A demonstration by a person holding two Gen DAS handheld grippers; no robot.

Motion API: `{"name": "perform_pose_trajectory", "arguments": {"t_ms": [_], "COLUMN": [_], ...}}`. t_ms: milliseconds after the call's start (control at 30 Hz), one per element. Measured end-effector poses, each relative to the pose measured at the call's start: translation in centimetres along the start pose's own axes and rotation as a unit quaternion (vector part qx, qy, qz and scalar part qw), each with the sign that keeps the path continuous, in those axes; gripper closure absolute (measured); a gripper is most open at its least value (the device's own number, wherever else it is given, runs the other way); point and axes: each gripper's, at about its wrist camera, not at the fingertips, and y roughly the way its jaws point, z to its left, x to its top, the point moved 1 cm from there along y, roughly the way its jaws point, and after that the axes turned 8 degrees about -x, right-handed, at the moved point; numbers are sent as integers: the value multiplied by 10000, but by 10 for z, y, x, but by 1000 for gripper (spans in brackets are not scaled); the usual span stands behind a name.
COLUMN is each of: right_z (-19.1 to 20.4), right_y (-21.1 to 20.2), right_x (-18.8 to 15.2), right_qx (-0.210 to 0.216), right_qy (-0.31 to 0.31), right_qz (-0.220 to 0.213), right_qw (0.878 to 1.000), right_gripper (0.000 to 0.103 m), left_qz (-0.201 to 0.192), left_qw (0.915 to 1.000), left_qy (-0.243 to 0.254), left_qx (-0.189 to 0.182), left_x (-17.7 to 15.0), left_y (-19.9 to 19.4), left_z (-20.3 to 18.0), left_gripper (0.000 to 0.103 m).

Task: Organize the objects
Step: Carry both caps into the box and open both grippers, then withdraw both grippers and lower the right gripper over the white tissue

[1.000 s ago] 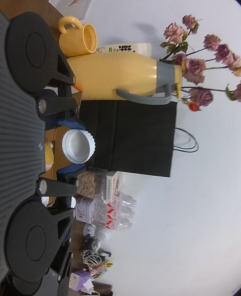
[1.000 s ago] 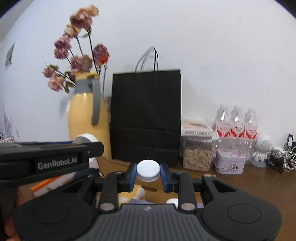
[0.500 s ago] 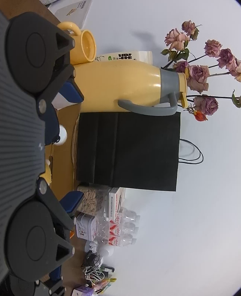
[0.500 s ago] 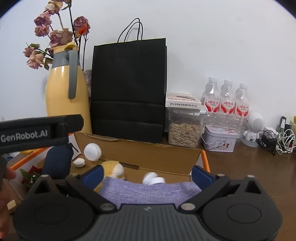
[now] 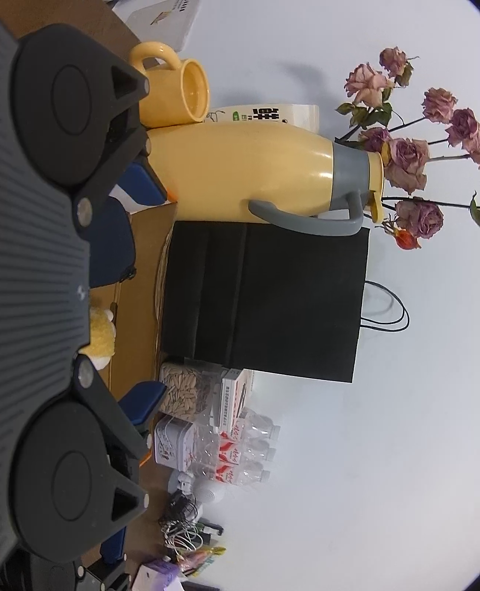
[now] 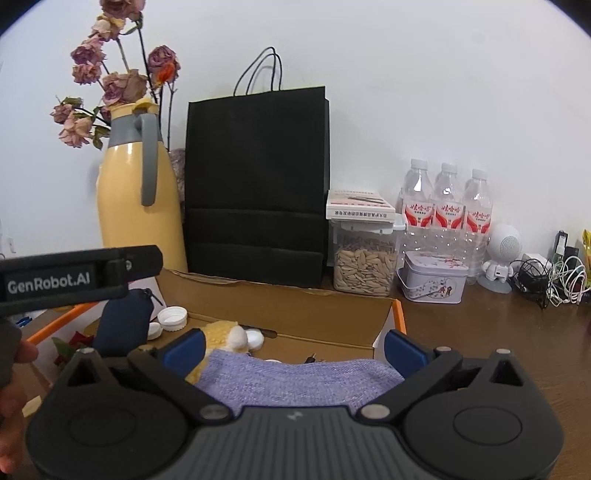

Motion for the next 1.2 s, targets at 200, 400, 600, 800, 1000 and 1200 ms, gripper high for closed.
{"name": "perform_pose_trajectory", "arguments": {"t_ms": [200, 400, 600, 800, 1000, 1200], "right_z": [1, -3, -5, -12, -11, -6], "right_y": [-20, -47, -77, -107, -135, -158], "right_x": [-2, -17, -45, -76, -103, -118], "right_qx": [40, 85, 164, 256, 544, 645], "right_qy": [-155, -238, -357, -354, -385, -317], "right_qz": [-102, -104, 46, 312, 571, 713], "right_qw": [9998, 9996, 9992, 9986, 9961, 9949], "right_gripper": [0, 0, 0, 0, 0, 0], "left_qz": [-144, -73, 202, 555, 954, 995], "left_qw": [9998, 9997, 9991, 9971, 9939, 9937], "left_qy": [131, 218, 377, 506, 517, 481], "left_qx": [20, 2, 29, -89, -191, -208], "left_x": [-2, -11, -32, -62, -93, -107], "left_y": [-26, -54, -83, -117, -148, -171], "left_z": [6, 17, 24, 29, 36, 41], "left_gripper": [0, 0, 0, 0, 0, 0]}}
